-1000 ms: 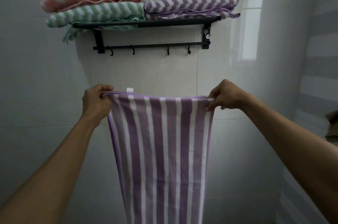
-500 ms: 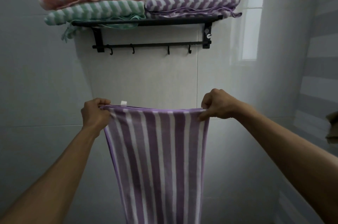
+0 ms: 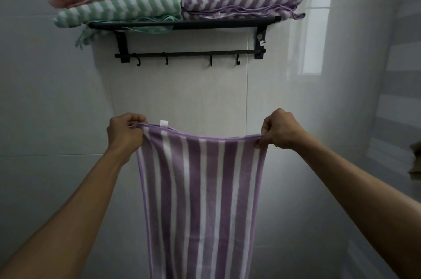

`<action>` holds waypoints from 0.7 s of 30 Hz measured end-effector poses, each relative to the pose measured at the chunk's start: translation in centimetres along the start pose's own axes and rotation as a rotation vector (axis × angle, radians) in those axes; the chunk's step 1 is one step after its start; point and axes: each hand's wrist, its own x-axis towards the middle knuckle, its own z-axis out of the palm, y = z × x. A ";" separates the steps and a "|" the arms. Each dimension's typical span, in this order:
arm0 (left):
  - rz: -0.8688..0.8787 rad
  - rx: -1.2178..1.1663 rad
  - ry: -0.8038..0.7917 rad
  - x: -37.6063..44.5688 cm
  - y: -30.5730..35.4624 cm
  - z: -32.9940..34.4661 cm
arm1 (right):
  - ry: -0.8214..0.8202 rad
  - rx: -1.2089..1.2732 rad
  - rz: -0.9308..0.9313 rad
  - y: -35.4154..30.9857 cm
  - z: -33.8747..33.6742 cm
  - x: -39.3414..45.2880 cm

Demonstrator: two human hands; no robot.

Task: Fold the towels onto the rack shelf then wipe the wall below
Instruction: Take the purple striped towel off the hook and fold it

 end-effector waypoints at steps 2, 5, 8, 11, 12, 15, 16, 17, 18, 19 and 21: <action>0.034 -0.018 0.010 0.4 0.6 -0.1 | 0.110 0.000 -0.019 0.7 0.4 0.3; 0.105 0.018 -0.003 1.0 0.1 -0.5 | 0.281 0.027 -0.052 1.9 0.7 0.7; 0.045 0.060 -0.087 0.1 -2.2 0.2 | 0.200 -0.024 -0.105 2.6 0.9 0.5; -0.001 -0.002 -0.066 -0.3 -2.4 0.8 | 0.029 0.018 -0.009 3.4 0.9 0.5; 0.003 -0.038 -0.042 0.1 -2.0 0.8 | 0.026 0.112 0.022 3.5 0.8 0.7; 0.037 -0.067 -0.036 1.0 -0.5 0.5 | 0.062 0.473 0.071 3.5 -0.2 1.4; 0.016 -0.033 -0.076 0.7 -0.7 0.7 | 0.040 0.567 0.079 3.3 -0.4 1.5; -0.038 -0.032 -0.122 0.2 -1.2 1.2 | 0.027 0.625 0.082 3.2 -0.6 1.5; -0.106 -0.072 -0.150 -0.6 -2.0 1.7 | 0.027 0.646 0.086 3.1 -0.6 1.3; -0.169 -0.127 -0.146 -1.3 -2.6 2.2 | 0.041 0.651 0.094 3.2 -0.7 1.2; -0.254 -0.216 -0.123 -1.7 -3.0 2.6 | 0.077 0.657 0.113 3.6 -0.6 0.9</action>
